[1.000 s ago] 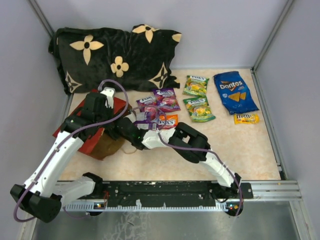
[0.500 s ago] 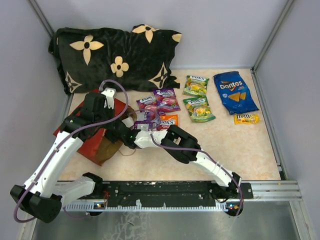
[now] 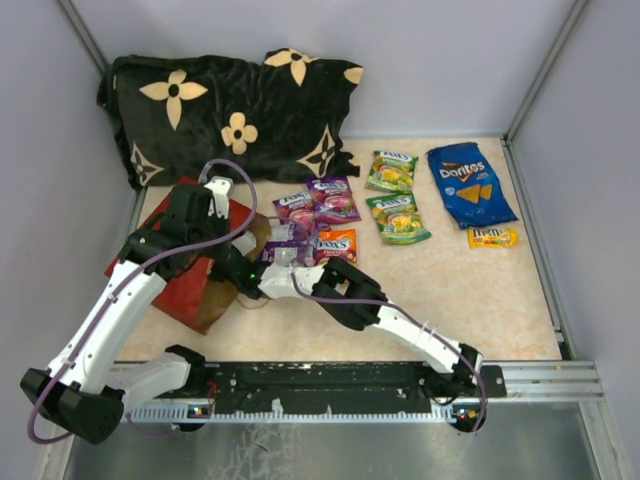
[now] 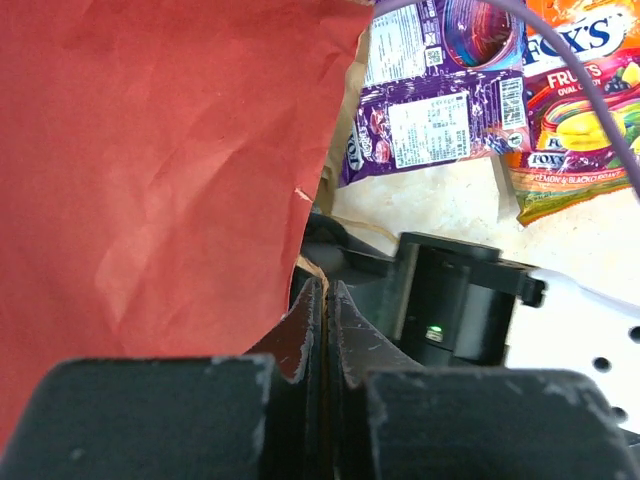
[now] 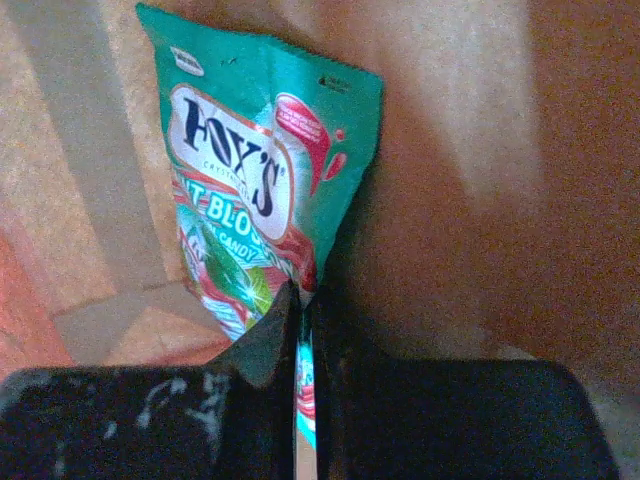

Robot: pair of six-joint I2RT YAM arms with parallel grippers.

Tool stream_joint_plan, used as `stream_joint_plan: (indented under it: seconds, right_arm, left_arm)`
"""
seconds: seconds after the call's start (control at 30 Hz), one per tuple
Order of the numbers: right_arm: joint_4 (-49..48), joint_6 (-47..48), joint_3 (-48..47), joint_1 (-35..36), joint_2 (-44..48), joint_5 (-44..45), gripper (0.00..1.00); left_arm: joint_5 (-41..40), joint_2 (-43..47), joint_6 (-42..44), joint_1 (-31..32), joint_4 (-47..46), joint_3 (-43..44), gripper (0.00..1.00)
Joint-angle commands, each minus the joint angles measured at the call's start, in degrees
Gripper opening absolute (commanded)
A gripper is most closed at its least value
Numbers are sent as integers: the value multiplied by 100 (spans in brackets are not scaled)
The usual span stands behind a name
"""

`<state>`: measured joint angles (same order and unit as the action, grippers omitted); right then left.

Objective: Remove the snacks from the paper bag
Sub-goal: Take out the snack from the paper bag.

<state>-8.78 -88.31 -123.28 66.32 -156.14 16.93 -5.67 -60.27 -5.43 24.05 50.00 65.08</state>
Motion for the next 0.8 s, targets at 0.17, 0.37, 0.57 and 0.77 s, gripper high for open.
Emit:
stream_joint_plan:
  seconds: [0.17, 0.37, 0.57, 0.77]
  right_arm:
    - [-1527, 2799, 4006, 48, 3618, -622, 0]
    - [-666, 3733, 5157, -193, 5170, -2472, 0]
    - [993, 5495, 5355, -683, 6568, -3616, 0]
    - [1976, 6731, 5389, -2019, 7586, -3530, 0]
  left_arm:
    - [-807, 72, -253, 25, -43, 89, 3]
    - [-1460, -127, -326, -3, -221, -46, 3]
    - [-1851, -102, -287, -222, -307, -3, 4]
    - [-1843, -61, -283, -327, -255, 42, 4]
